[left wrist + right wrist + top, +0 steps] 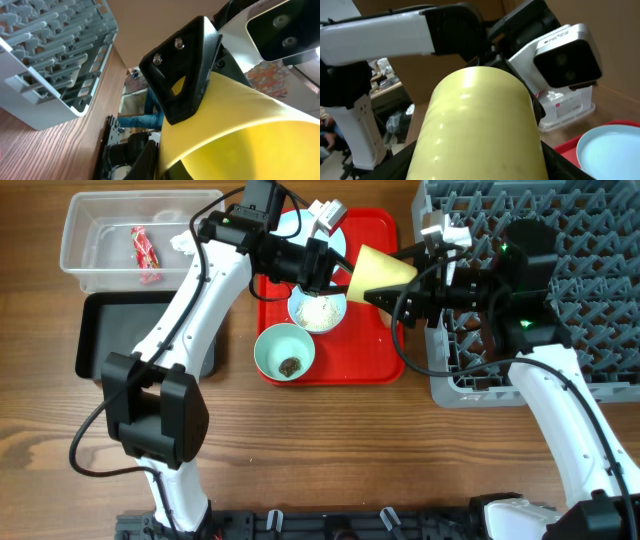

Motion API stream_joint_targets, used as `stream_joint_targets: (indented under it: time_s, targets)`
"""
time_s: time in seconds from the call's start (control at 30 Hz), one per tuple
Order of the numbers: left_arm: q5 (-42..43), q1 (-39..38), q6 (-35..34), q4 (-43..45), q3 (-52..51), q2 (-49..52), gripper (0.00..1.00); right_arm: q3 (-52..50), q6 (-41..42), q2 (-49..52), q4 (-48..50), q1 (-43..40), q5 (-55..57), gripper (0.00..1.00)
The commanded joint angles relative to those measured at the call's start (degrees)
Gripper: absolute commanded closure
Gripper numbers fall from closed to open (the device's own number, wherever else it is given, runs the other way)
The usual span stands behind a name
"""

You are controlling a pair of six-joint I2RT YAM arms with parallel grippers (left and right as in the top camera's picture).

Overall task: Sort waste into correct bins and load items into the dishwasher rack
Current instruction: 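Lift the yellow cup and hand it to the right gripper, then lower the yellow cup into the dish rack with the right gripper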

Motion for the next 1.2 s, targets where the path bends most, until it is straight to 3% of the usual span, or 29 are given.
stream_joint_targets:
  time_s: [0.0,0.23,0.4,0.53,0.63,0.9,1.03,1.17]
  targets:
    - [-0.4,0.3,0.3,0.0,0.3,-0.6,0.86,0.9,4.5,0.1,5.4,-0.4,-1.1,0.45]
    - [-2.6,1.8,0.3,1.2,0.3,-0.6,0.75,0.9,10.3,0.1,5.7,-8.1,0.2,0.45]
    - [-14.8,3.3,0.0,1.2,0.3,-0.6,0.68,0.9,13.1,0.1,3.9,-14.2,0.7,0.45]
    - [-24.7,3.3,0.0,1.3,0.3,-0.6,0.62,0.9,13.7,0.1,-3.0,-17.2,4.7,0.44]
    - [-30.8,3.3,0.0,1.2,0.3,-0.6,0.61,1.2,12.5,-0.5,-10.6,-17.6,10.3,0.45]
    - [-44.5,3.3,0.0,1.2,0.3,-0.6,0.61,10.7,3.6,-3.9,-45.4,-16.0,38.7,0.44]
    - [-50.3,3.3,0.0,1.2,0.3,-0.6,0.6,18.5,4.0,-4.1,-60.6,-14.7,53.6,0.45]
    - [-53.5,3.3,0.1,1.2,0.3,-0.6,0.58,19.8,7.1,-3.7,-68.1,-13.6,60.6,0.45]
